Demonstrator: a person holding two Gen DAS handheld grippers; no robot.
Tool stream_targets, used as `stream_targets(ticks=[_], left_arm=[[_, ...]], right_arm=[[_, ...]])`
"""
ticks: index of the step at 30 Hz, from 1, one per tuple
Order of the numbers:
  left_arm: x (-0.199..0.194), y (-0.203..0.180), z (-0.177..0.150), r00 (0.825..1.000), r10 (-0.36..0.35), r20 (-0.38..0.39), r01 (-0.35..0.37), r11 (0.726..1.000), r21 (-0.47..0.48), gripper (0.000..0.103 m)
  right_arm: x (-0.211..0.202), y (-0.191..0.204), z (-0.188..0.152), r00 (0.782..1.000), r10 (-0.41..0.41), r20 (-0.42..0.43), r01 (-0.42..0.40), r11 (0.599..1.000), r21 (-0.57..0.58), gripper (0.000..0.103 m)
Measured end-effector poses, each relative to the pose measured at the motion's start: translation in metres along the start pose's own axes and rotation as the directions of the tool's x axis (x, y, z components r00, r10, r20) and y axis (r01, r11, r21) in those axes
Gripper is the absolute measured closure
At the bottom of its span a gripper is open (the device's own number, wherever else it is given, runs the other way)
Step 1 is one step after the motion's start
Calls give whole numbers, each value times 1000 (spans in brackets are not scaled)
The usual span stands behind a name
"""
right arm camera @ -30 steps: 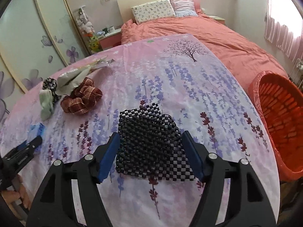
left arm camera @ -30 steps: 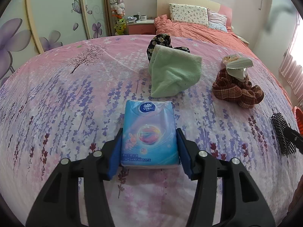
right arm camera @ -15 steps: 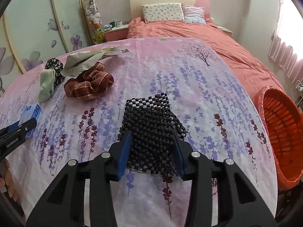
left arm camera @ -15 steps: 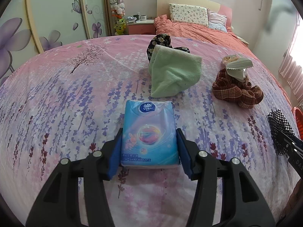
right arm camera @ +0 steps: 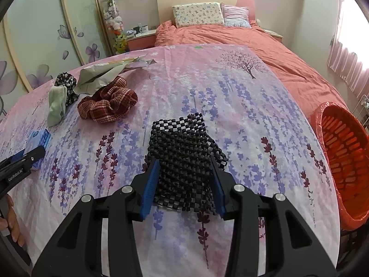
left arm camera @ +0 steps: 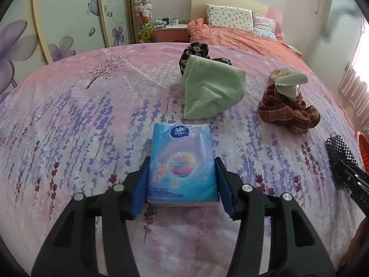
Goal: Collect trash
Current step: 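Lift the tissue packet and mesh pad and carry both over the orange basket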
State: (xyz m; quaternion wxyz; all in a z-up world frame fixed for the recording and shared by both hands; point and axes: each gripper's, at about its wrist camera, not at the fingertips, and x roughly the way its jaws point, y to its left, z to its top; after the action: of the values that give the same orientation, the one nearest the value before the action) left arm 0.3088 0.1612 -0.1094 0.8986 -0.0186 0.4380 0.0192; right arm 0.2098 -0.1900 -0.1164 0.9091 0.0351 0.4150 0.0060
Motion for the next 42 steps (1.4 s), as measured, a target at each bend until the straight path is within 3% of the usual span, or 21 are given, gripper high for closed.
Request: stream_targets(ticks=[19, 22, 23, 24, 25, 35, 42], left_arm=[[1, -6, 1, 1000, 5, -2, -5, 1000, 12, 49], [0, -4, 0, 1000, -30, 3, 30, 999, 12, 50], [-1, -2, -1, 999, -45, 5, 45, 999, 18, 52], [-2, 0, -2, 998, -61, 7, 60, 998, 22, 53], [-4, 2, -4, 997, -83, 11, 83, 996, 19, 53], [-40, -14, -26, 994, -94, 62, 88, 993, 82, 54], [-79, -65, -27, 980, -174, 100, 160, 978, 130, 54]], right_arm=[[0, -1, -1, 1000, 15, 0, -15, 1000, 5, 59], [-3, -4, -3, 999, 36, 5, -36, 999, 5, 60], [-6, -6, -5, 999, 35, 7, -35, 999, 4, 68], [-8, -8, -7, 999, 47, 8, -47, 999, 4, 84], [-10, -9, -9, 997, 74, 6, -74, 997, 3, 92], [-53, -32, -28, 995, 66, 72, -65, 998, -15, 95], [-89, -74, -26, 986, 37, 161, -42, 999, 31, 95]])
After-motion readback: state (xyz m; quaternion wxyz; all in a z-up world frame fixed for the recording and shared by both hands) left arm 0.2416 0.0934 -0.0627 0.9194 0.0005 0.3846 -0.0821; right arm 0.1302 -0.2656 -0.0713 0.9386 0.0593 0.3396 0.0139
